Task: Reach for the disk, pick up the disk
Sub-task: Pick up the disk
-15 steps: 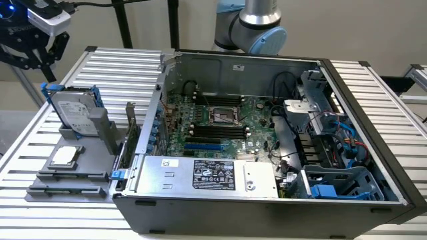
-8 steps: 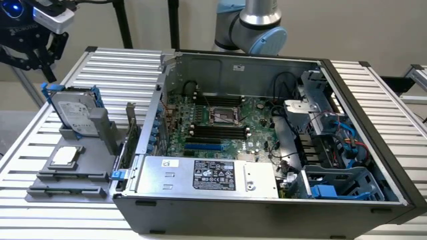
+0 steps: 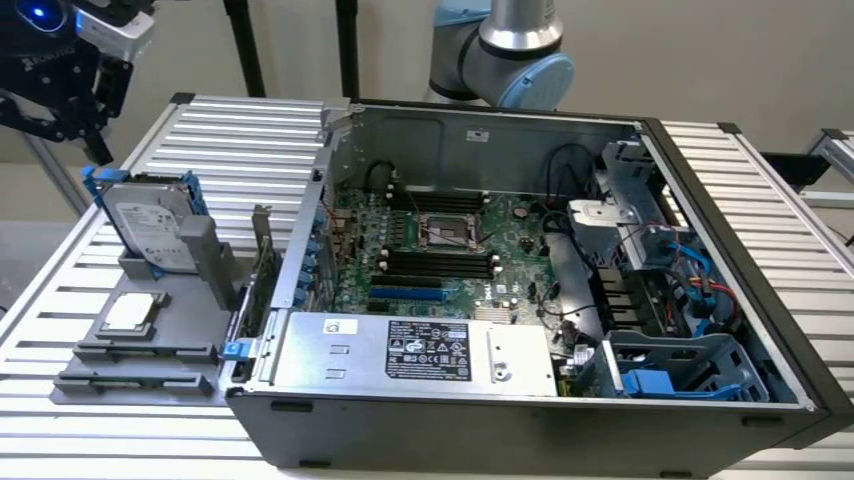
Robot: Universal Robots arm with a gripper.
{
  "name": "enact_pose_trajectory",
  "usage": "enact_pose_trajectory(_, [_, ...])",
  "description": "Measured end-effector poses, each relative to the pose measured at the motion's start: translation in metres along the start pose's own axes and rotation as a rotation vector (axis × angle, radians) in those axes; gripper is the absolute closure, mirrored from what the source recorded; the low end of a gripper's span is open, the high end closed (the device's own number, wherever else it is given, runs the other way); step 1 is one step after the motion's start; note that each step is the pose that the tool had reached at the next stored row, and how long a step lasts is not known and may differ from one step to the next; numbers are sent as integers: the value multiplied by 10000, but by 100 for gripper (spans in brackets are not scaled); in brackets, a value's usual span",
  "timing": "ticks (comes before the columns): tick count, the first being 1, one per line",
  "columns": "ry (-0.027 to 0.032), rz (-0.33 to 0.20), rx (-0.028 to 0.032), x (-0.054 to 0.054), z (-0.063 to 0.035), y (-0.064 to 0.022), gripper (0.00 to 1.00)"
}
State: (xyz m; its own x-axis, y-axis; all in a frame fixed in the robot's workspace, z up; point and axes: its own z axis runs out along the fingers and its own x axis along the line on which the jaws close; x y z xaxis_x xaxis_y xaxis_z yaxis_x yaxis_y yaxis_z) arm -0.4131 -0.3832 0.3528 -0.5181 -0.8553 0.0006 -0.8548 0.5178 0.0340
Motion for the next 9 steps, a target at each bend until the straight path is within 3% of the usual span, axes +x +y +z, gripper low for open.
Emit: enact_pose_trajectory(9, [55,-1635,1,0,0,0,89])
